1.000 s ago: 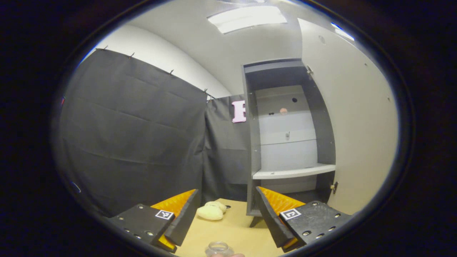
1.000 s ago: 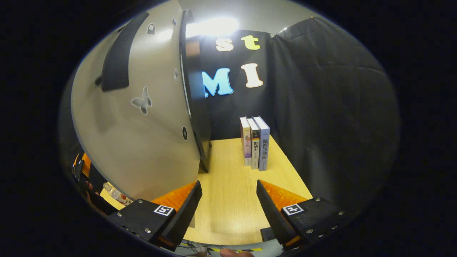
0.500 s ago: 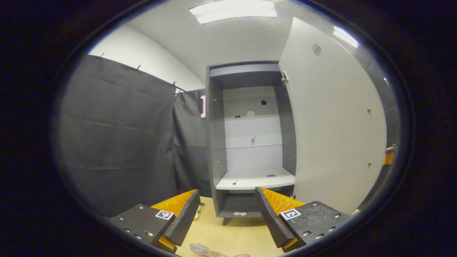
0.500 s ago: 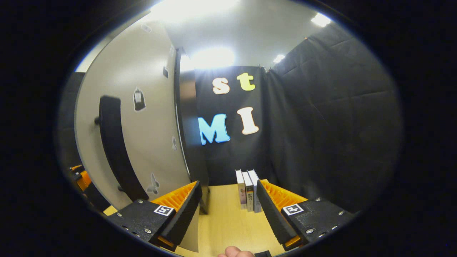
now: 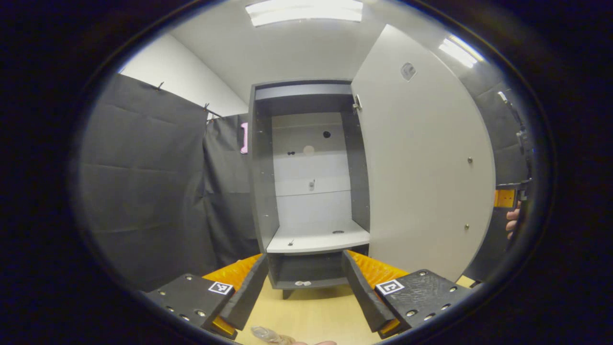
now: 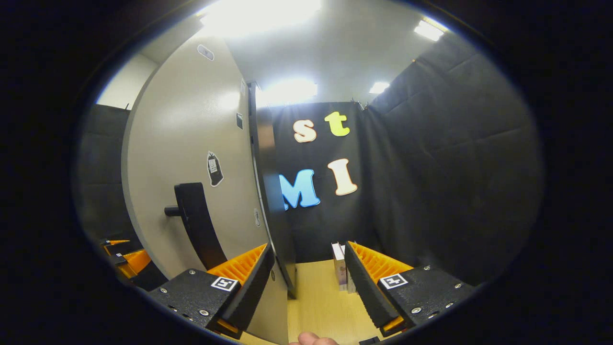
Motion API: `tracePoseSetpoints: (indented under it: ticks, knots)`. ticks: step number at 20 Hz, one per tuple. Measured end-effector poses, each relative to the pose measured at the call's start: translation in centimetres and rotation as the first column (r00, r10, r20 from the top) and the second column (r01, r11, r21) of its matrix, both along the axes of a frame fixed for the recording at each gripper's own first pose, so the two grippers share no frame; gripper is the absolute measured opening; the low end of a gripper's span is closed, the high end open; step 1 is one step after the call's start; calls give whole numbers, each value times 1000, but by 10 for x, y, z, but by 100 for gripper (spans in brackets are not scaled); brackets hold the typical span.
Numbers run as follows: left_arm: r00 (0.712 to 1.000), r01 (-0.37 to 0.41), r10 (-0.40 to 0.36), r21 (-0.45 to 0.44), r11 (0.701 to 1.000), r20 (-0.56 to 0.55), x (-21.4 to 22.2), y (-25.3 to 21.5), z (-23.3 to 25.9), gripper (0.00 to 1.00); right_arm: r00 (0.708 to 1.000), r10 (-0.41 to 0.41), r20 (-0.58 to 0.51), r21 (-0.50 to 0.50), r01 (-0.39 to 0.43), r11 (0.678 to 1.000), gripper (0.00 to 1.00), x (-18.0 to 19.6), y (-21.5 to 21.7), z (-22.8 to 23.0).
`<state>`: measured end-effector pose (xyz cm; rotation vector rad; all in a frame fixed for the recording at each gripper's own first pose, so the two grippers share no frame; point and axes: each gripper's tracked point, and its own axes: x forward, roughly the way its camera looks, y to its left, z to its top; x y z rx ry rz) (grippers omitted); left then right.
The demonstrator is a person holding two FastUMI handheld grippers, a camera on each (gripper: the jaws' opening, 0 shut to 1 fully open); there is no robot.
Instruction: Open the cabinet door with the right hand, grasp the bottle in the cabinet with the left hand and place it on the coaster, then close the cabinet door with the right hand.
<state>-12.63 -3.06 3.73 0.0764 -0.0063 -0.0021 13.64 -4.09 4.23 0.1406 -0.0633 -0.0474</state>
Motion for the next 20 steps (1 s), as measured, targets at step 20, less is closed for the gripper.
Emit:
tracePoseSetpoints:
  ticks: [20]
  knots:
    - [986,162,-165,-74,984,-30,95,156,-39,89,995,-90,37,-70,93,993,91,16,191,32]
